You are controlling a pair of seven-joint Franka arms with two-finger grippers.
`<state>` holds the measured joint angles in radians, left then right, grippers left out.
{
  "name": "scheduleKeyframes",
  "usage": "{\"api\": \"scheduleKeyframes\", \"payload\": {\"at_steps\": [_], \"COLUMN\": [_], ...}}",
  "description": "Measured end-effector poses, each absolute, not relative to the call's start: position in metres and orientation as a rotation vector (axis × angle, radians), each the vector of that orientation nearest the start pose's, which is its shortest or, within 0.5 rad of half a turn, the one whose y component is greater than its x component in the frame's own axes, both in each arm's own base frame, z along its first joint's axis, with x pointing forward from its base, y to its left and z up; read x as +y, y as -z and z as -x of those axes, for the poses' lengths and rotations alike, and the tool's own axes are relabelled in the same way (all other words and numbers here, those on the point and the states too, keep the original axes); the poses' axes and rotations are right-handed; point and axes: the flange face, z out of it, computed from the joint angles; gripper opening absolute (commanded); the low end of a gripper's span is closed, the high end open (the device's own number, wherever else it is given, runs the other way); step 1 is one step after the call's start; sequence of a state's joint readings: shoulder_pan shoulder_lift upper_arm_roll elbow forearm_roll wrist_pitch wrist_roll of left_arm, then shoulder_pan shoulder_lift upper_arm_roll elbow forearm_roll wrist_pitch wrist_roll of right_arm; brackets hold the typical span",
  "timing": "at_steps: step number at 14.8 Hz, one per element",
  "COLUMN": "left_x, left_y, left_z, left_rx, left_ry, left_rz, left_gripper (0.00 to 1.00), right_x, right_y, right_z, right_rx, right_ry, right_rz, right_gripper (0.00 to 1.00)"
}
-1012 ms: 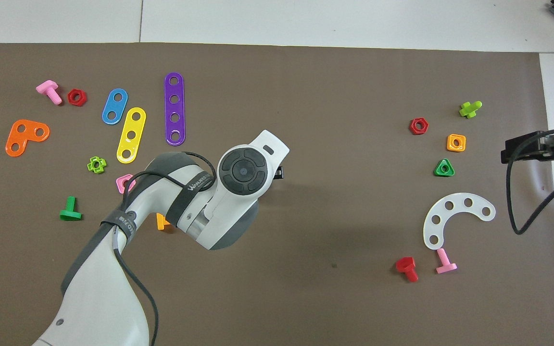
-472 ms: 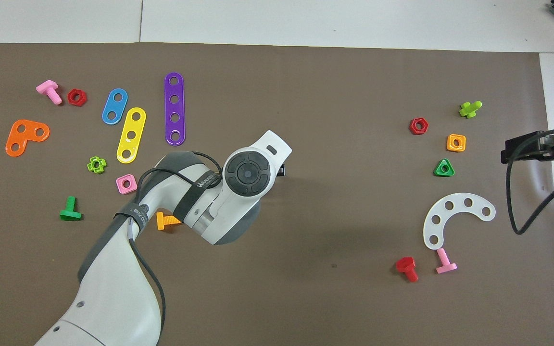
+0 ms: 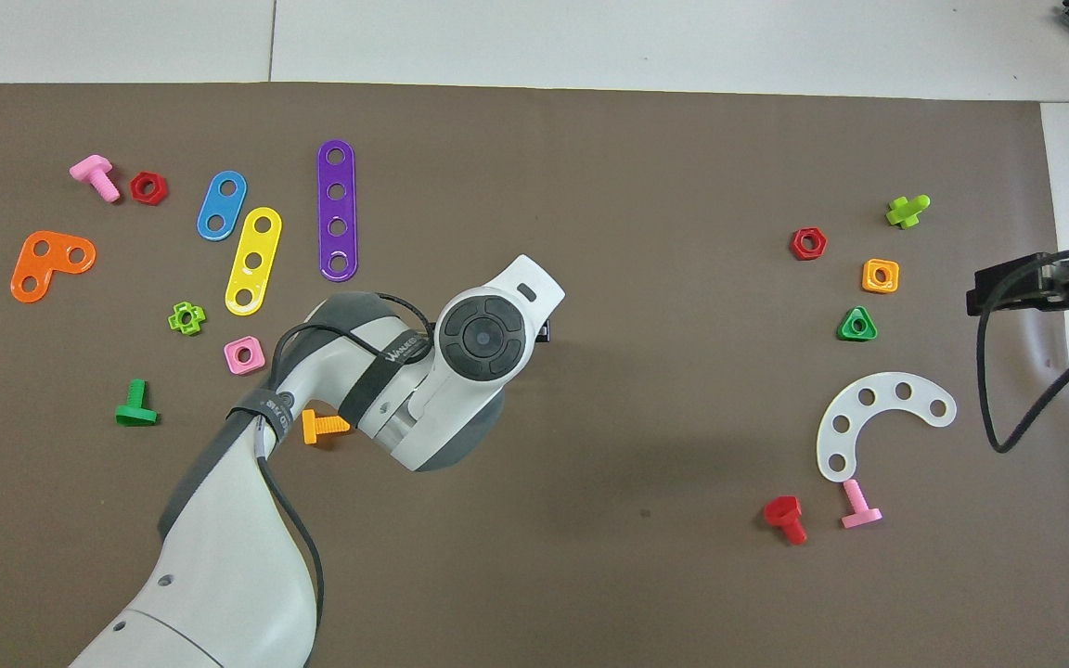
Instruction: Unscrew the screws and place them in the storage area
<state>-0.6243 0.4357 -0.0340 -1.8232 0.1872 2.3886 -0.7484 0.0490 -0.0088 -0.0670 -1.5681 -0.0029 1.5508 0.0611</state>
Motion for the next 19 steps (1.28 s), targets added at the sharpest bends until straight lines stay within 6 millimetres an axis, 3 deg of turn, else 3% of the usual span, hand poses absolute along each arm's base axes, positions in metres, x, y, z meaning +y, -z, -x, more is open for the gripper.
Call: {"api": "scheduleKeyframes", "payload": {"at_steps": [19], "left_x": [-0.4002], "left_y": [-0.3045], "left_z": [-0.5219], "left_rx": [-0.008], "left_ry": [0.239], "left_rz": [3.151], "left_gripper": [0.57], "right_x": [-0.0104], "right_y": [-0.6289], "right_z": [-0.5497], "right_rx": [0.124], "right_ry": [-0.013], "right_rz": [3.142], "right_gripper": [1.00]}}
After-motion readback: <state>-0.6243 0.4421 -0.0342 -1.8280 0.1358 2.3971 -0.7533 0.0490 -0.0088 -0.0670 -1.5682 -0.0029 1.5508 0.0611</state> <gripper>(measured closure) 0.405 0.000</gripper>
